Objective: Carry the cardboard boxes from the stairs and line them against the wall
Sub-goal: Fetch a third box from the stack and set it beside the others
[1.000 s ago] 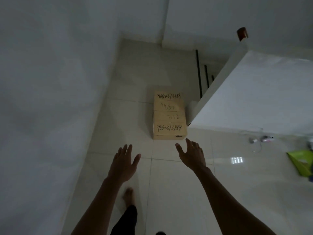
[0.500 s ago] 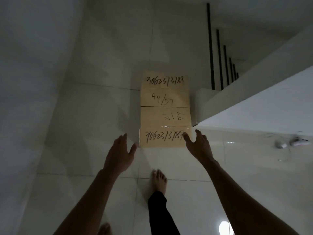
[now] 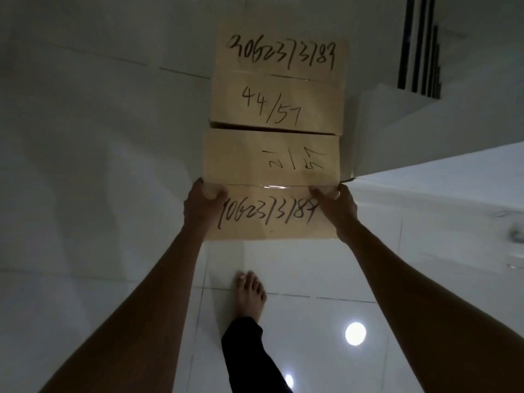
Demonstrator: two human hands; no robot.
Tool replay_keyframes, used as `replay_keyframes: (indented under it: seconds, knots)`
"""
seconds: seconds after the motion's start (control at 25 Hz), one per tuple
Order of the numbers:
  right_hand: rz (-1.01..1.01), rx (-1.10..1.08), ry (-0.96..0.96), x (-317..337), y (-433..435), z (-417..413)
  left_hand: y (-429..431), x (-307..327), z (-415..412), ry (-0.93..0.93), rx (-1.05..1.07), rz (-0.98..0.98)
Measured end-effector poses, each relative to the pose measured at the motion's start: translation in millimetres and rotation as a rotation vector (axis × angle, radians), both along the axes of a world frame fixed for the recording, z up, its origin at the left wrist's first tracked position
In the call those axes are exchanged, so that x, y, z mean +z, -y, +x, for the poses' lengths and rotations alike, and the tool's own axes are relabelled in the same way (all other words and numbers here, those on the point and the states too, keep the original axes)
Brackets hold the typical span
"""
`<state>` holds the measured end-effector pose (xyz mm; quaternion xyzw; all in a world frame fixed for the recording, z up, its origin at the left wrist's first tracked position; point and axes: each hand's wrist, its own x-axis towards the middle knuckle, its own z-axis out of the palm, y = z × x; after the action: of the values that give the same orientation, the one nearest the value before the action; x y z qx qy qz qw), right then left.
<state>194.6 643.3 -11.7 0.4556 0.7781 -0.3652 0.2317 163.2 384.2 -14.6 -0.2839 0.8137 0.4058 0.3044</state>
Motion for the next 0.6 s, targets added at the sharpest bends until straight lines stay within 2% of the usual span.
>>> replay_keyframes:
  seconds: [0.12, 0.24, 0.4, 0.6]
  knots:
    - [0.0, 0.041, -0.04, 45, 26, 10, 24, 51, 27, -0.049, 0.069, -0.053]
    - [-0.024, 0.138, -0.074, 124, 73, 24, 75, 133, 64, -0.083, 0.144, -0.067]
    - [-0.079, 0.291, -0.079, 263, 149, 61, 160, 277, 133, -0.149, 0.224, -0.12]
    - [-0.136, 0.515, -0.154, 458, 256, 155, 272, 472, 276, -0.272, 0.372, -0.17]
